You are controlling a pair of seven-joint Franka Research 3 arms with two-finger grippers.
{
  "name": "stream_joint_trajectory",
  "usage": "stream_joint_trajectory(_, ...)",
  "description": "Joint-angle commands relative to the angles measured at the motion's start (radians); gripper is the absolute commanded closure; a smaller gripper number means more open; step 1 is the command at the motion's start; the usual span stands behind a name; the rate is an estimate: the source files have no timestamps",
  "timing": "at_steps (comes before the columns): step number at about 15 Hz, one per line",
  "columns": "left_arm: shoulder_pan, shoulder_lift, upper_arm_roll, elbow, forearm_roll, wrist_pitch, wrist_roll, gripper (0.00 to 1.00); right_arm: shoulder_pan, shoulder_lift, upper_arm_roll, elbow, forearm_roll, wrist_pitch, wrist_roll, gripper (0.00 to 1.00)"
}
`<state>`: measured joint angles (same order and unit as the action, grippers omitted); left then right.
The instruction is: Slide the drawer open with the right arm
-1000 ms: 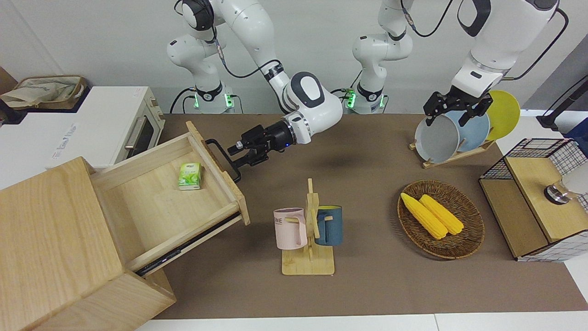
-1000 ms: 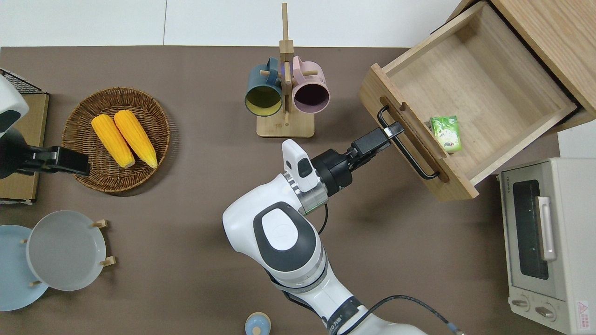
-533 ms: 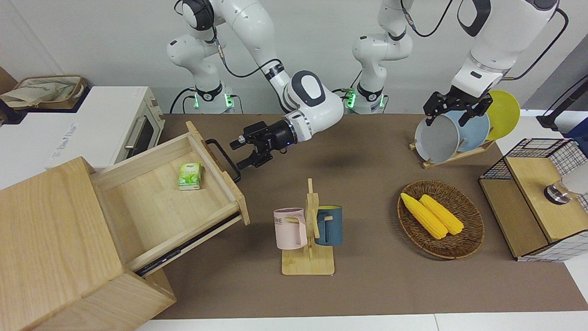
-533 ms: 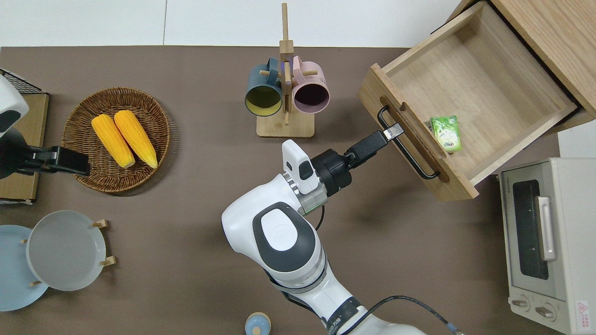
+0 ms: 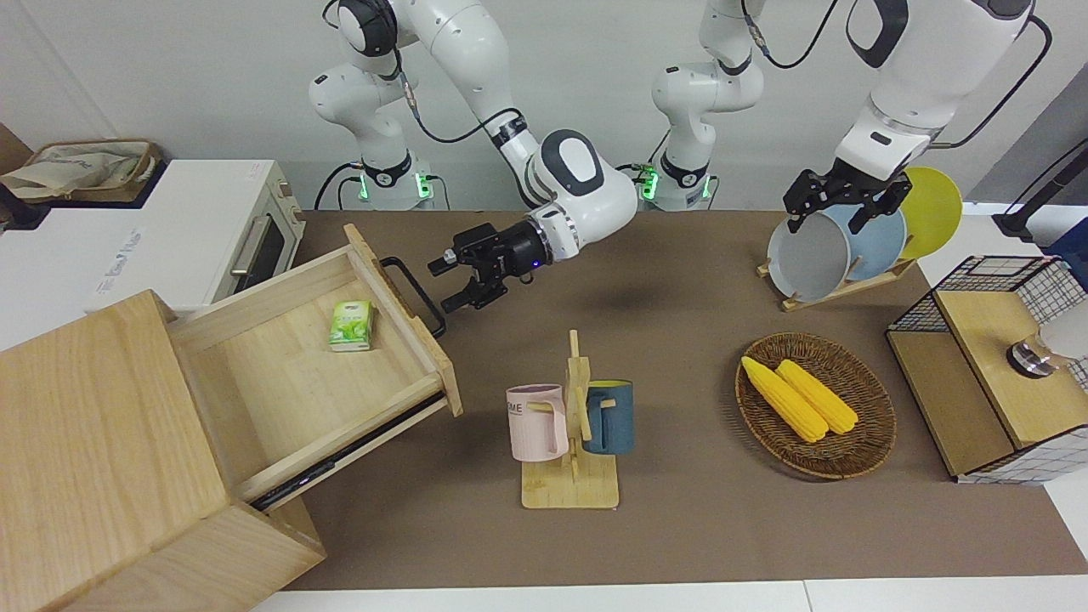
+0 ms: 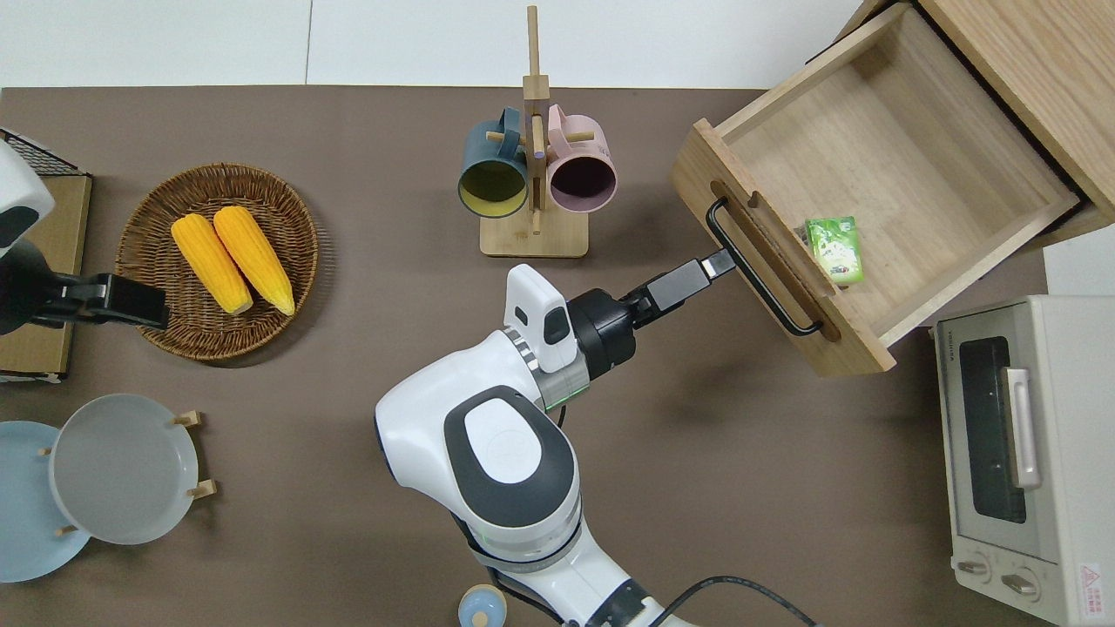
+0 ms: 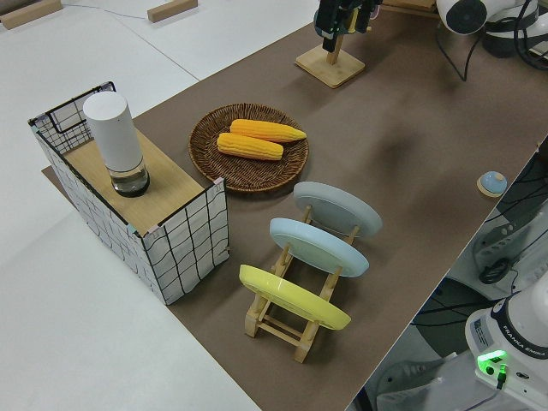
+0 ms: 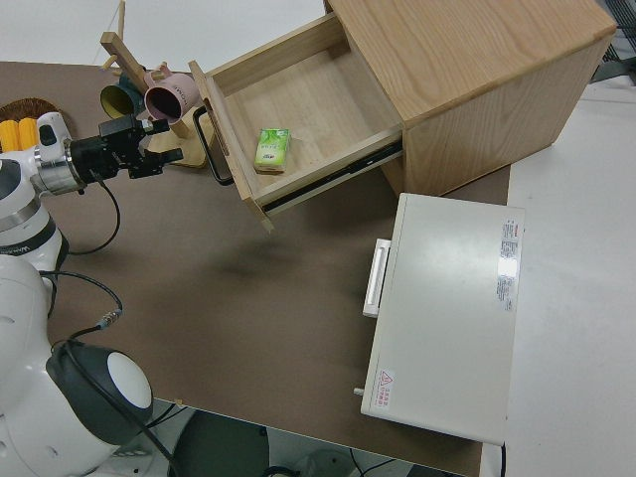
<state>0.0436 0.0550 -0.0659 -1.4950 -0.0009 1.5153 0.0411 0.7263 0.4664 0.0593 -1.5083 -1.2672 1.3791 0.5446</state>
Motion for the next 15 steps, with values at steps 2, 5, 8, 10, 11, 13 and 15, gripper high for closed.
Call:
stream_joint_trajectory(2,-0.007,-0.003,0.000,0.009,0.018,-0.018,-0.010,0.01,-0.002,-0.006,-0.003,0.126,0.190,-0.008,0.003,0.011)
stream_joint_trajectory(5,-0.007,-0.003,0.000,0.009,0.018,-0.018,-0.010,0.01,-0.016,-0.063,-0.004,0.161,0.320,0.018,0.002,0.011)
stream_joint_trajectory(8,-0.007,-0.004,0.000,0.009,0.018,-0.018,-0.010,0.01,-0.060,-0.147,-0.009,0.160,0.484,0.069,0.002,0.011)
stream_joint_trajectory(10,-0.007,-0.004,0.000,0.010,0.018,-0.018,-0.010,0.01,-0.134,-0.221,-0.007,0.160,0.656,0.099,-0.002,0.011)
stream_joint_trajectory(11,-0.005,-0.004,0.000,0.009,0.018,-0.018,-0.010,0.01,-0.184,-0.254,-0.007,0.160,0.736,0.101,-0.012,0.011)
stream_joint_trajectory(13,-0.007,-0.004,0.000,0.009,0.018,-0.018,-0.010,0.01,-0.249,-0.296,-0.010,0.157,0.839,0.101,-0.046,0.011)
stream_joint_trajectory(15,-0.007,-0.004,0.000,0.010,0.018,-0.018,-0.010,0.01,-0.356,-0.360,-0.012,0.149,0.957,0.112,-0.134,0.011)
